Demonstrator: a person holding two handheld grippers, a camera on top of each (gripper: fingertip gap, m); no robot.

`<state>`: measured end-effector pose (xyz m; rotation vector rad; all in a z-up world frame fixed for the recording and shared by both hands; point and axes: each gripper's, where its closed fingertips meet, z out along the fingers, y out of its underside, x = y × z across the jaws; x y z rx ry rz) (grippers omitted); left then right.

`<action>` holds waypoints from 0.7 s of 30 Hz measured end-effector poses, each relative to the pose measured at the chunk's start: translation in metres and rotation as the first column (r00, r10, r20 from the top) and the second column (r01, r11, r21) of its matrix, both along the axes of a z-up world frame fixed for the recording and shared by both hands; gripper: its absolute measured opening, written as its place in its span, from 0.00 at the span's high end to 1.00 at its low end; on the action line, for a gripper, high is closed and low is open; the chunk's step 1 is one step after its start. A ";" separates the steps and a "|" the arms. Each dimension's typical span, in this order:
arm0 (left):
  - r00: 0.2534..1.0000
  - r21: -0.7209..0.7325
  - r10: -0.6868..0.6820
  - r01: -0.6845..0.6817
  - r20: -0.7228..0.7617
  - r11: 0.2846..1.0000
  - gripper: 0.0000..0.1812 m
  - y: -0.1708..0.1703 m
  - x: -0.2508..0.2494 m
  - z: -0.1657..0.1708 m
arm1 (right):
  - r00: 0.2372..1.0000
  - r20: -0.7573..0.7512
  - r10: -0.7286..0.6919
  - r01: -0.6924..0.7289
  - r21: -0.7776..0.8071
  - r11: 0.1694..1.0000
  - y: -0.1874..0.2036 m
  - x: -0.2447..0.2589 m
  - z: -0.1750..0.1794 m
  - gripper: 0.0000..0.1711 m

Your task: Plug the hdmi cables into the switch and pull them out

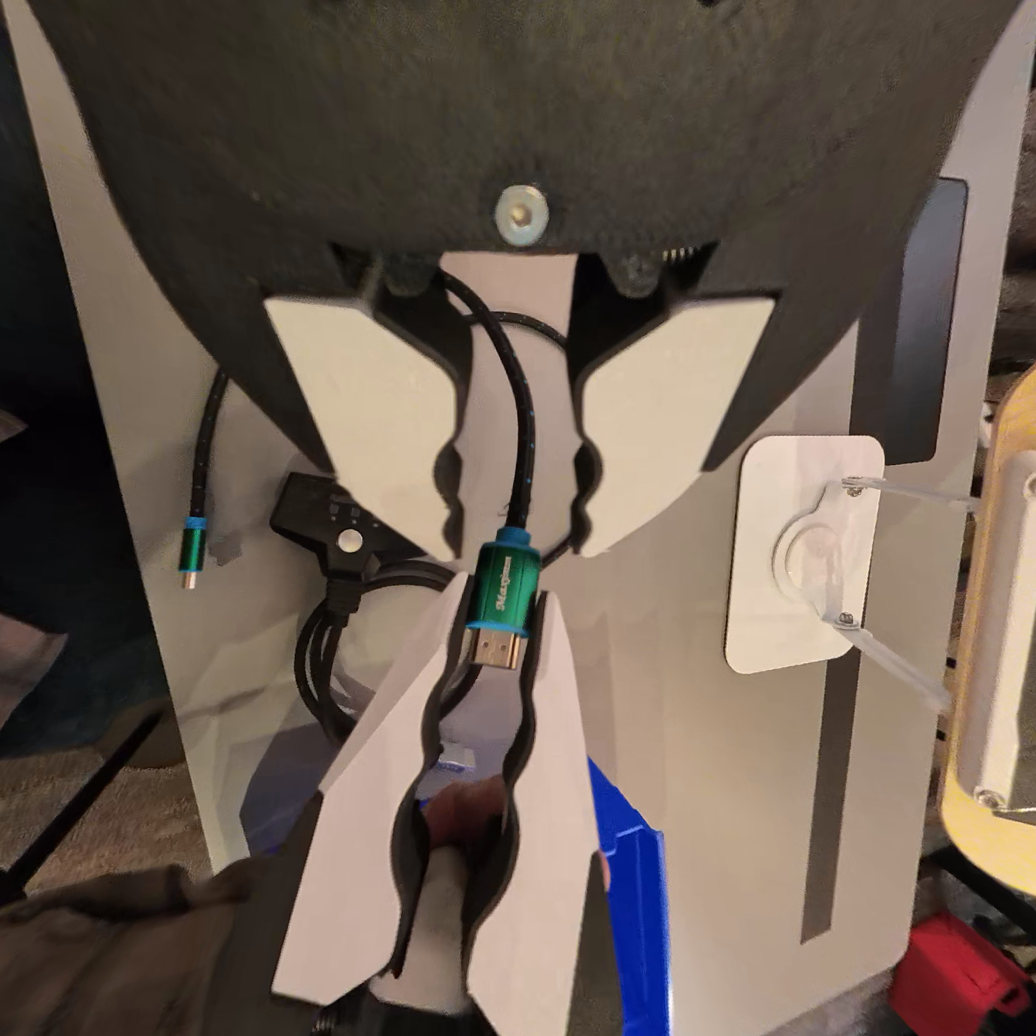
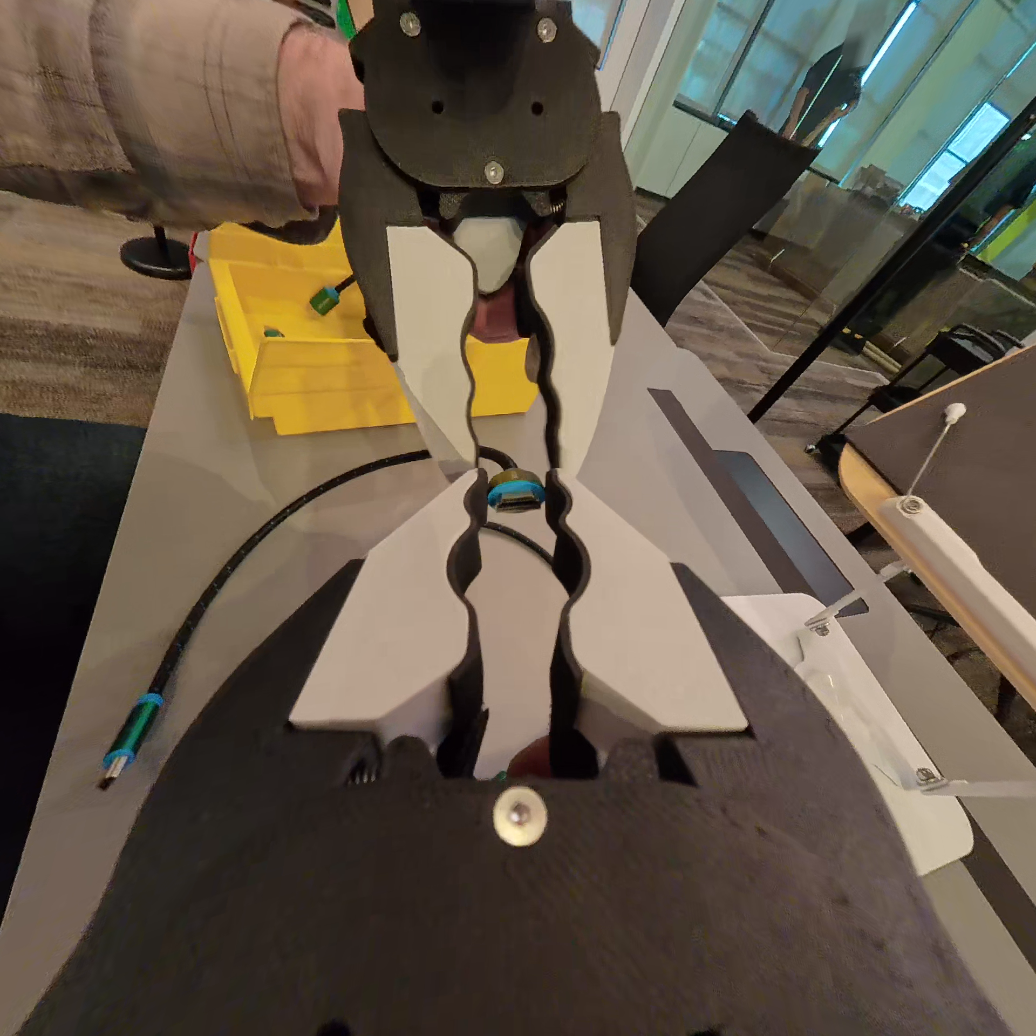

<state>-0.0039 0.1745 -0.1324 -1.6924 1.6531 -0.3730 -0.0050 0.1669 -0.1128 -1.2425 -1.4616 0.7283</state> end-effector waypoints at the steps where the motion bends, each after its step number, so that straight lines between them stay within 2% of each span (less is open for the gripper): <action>1: 1.000 -0.009 0.009 -0.009 0.009 1.000 0.74 0.001 -0.001 0.000 | 1.000 0.000 -0.004 0.004 0.001 1.000 0.001 0.001 0.000 0.89; 6: 0.999 -0.033 0.041 -0.041 0.017 0.999 0.50 0.009 0.002 -0.009 | 1.000 -0.006 -0.005 0.005 0.000 1.000 0.001 0.000 -0.001 0.90; 9: 0.996 -0.052 0.083 -0.083 -0.014 0.995 0.25 0.018 0.005 -0.021 | 1.000 -0.011 0.001 -0.001 0.017 1.000 -0.003 -0.003 0.005 0.90; 10: 0.996 -0.089 0.077 -0.080 -0.045 0.993 0.21 0.016 0.005 -0.028 | 1.000 -0.011 0.002 -0.002 0.025 1.000 -0.004 -0.003 0.007 0.90; 12: 0.994 -0.161 0.063 -0.078 -0.094 0.984 0.19 0.013 0.007 -0.039 | 1.000 -0.008 0.003 -0.002 0.036 0.999 -0.006 -0.003 0.010 0.90; 14: 0.990 -0.168 0.059 -0.080 -0.128 0.983 0.21 0.014 0.011 -0.047 | 1.000 -0.009 0.003 -0.002 0.043 0.999 -0.007 -0.003 0.012 0.90; 15: 0.988 -0.154 0.047 -0.070 -0.150 0.986 0.25 0.014 0.013 -0.049 | 1.000 -0.011 0.003 -0.003 0.045 0.999 -0.007 -0.003 0.013 0.90; 18: 0.991 -0.120 0.027 -0.043 -0.134 0.992 0.60 0.015 0.021 -0.048 | 1.000 -0.014 -0.001 0.002 0.050 0.999 -0.006 -0.001 0.015 0.90; 21: 0.995 -0.122 0.035 -0.046 -0.091 0.991 0.82 0.018 0.020 -0.046 | 1.000 -0.020 -0.012 0.013 0.052 0.999 -0.003 0.002 0.017 0.90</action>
